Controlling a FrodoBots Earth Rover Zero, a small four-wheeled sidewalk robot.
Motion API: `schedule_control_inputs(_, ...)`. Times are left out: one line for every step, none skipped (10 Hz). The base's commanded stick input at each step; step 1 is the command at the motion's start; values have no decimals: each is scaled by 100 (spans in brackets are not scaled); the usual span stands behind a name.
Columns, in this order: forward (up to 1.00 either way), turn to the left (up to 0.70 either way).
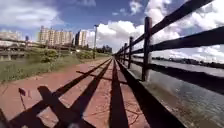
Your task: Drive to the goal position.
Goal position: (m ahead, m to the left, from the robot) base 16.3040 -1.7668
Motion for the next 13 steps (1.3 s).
schedule_control_inputs(70, 0)
schedule_control_inputs(70, 0)
schedule_control_inputs(70, 0)
schedule_control_inputs(70, 0)
schedule_control_inputs(70, 0)
schedule_control_inputs(70, 0)
schedule_control_inputs(70, 0)
schedule_control_inputs(70, 0)
schedule_control_inputs(70, 0)
schedule_control_inputs(70, 0)
schedule_control_inputs(70, 0)
schedule_control_inputs(70, 0)
schedule_control_inputs(74, 0)
